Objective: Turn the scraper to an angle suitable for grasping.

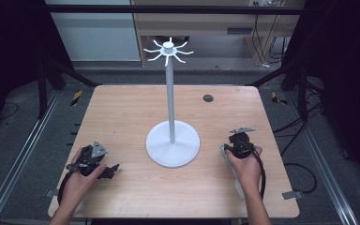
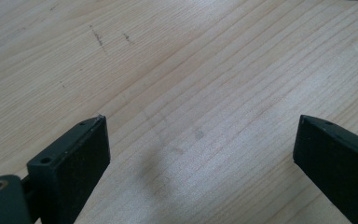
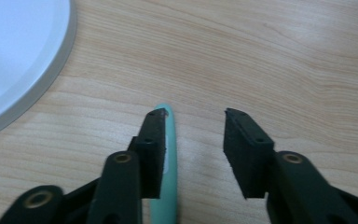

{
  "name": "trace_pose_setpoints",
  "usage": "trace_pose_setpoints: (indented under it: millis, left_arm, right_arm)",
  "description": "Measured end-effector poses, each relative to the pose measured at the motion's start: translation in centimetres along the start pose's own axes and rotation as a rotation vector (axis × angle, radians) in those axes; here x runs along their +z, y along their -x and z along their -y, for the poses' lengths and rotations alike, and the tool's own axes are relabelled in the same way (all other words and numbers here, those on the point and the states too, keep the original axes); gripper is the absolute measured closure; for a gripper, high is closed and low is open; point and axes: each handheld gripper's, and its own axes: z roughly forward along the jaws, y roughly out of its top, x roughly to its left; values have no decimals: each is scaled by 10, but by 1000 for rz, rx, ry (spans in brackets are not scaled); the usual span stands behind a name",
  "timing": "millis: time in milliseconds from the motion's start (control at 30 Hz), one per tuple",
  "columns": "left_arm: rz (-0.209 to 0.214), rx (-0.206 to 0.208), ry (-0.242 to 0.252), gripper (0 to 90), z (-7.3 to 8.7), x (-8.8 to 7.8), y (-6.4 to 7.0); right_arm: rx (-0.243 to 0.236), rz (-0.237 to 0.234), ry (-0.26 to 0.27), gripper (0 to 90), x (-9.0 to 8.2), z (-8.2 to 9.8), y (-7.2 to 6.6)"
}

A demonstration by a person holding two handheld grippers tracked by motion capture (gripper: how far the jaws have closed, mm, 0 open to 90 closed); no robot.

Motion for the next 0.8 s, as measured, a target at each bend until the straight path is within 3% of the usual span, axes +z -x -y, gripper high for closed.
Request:
trace_pose_setpoints:
  millis: [33, 333, 800]
  left_arm:
    - [-1, 0, 0, 34, 0, 0, 0]
    - [0, -2, -1, 34, 0, 0, 0]
    - [0, -2, 1, 34, 0, 0, 0]
  right_arm:
    - [-16, 0, -4, 680, 1, -1, -1]
    - [-43, -17, -43, 846, 3, -8, -6]
    - [-60, -42, -81, 900, 6, -13, -5]
